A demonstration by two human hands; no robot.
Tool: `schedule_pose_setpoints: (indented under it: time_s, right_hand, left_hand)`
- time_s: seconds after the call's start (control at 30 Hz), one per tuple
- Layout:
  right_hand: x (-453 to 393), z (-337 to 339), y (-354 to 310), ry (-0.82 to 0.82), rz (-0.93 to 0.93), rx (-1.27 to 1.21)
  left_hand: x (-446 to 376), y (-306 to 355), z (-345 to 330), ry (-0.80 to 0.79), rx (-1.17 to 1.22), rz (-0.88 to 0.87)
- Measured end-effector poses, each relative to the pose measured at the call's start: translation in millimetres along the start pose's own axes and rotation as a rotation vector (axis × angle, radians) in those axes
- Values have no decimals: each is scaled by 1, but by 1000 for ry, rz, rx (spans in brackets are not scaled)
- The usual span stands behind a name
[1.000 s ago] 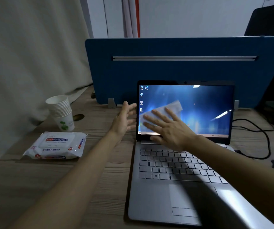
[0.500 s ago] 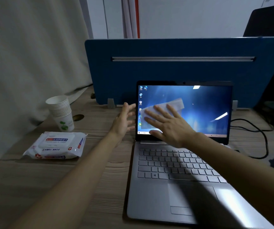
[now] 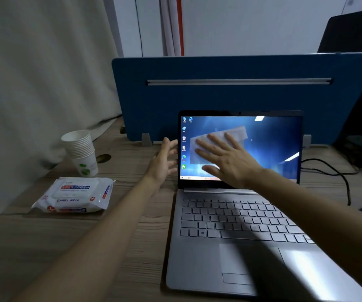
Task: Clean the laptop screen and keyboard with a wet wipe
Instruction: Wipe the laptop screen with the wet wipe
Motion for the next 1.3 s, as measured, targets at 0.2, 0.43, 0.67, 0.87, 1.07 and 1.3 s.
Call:
schedule_pose_setpoints:
  time_s: [0.2, 0.43, 0.67, 0.87, 1.07, 1.3]
  right_hand:
    - [8, -24, -27, -54, 83, 16]
    - [13, -19, -11, -65, 149, 73]
    - [2, -1, -5, 3, 34, 12]
    - [31, -42, -26, -108, 174, 50]
    - [7, -6, 11, -6, 18, -3]
    - [21, -35, -16, -37, 66, 1]
  left_hand:
    - [-2, 2, -3, 13, 20, -14]
    - [-3, 5, -4, 12, 18, -19]
    - [-8, 10, -4, 14, 28, -28]
    - [-8, 5, -3, 10, 22, -35]
    - [-9, 5, -3, 27, 7, -29]
    - [-8, 6, -3, 43, 7, -36]
Point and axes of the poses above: each hand's wrist, its own x-axis away from the middle knuckle, its own z-axis out of the back of the hand, y = z × x, the point moved 4 cm from there along -x, towards the middle knuckle, and after that the axes turned 12 degrees about -y, right-handed, at the moved point
